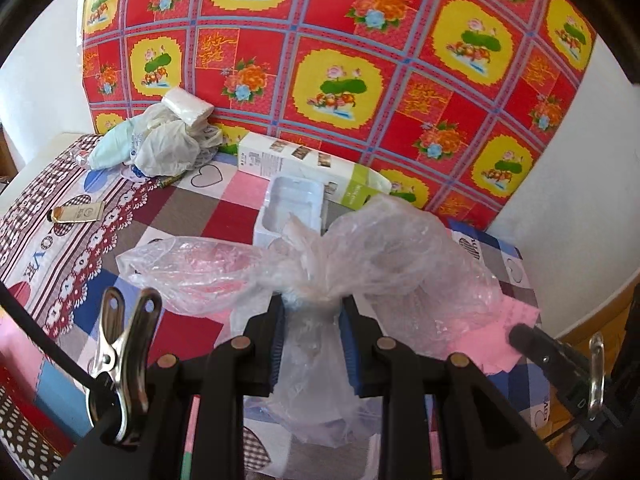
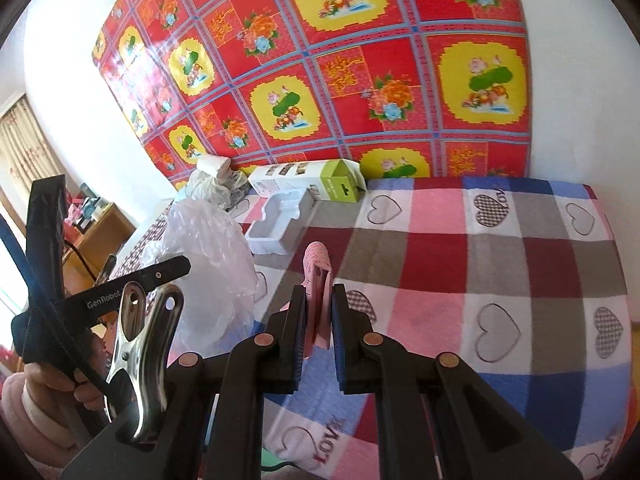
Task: Collect trash
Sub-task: 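Lift the clear bag with the left tool while the right tool lifts the pink paper, then carry the clear bag and pink paper with both tools over the red bucket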
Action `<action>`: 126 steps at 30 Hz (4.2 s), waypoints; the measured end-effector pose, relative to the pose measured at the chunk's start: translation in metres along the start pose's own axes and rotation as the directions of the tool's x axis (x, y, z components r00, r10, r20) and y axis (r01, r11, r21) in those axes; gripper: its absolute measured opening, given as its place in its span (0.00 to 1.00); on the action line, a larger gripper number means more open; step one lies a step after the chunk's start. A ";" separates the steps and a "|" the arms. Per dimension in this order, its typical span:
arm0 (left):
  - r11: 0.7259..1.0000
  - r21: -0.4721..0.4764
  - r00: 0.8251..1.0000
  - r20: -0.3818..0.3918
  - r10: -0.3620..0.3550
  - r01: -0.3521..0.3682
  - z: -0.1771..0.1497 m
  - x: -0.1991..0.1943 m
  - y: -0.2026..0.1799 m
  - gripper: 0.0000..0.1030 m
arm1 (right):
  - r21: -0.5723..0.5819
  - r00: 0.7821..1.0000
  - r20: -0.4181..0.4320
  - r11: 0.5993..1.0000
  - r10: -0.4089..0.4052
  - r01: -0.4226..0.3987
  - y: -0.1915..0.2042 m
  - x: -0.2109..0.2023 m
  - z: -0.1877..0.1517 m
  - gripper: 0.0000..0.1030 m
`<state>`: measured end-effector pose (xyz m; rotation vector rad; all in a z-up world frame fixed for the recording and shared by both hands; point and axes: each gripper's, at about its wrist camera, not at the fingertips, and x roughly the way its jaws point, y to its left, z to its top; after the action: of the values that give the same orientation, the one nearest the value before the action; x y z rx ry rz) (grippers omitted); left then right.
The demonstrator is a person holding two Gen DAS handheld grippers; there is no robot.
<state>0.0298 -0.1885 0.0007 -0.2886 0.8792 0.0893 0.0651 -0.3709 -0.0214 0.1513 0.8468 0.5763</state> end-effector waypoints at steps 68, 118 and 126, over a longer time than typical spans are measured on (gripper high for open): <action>0.852 0.433 0.954 -0.082 -0.288 0.295 -0.119 -0.088 -0.238 0.26 | 0.349 0.900 0.195 0.885 -0.389 0.307 -0.106 -0.245 -0.164 0.13; 0.700 0.532 0.875 -0.370 -0.314 0.476 -0.338 0.076 -0.537 0.26 | 0.369 0.859 -0.131 0.780 -0.495 0.506 -0.423 -0.306 -0.275 0.13; 0.690 0.535 0.862 -0.421 -0.282 0.487 -0.381 0.147 -0.547 0.26 | 0.384 0.838 -0.190 0.747 -0.511 0.543 -0.457 -0.266 -0.303 0.13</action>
<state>-0.0538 -0.8268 -0.2256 0.1576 1.0881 -0.6707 -0.1068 -0.9261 -0.2050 0.2761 1.0275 -0.1529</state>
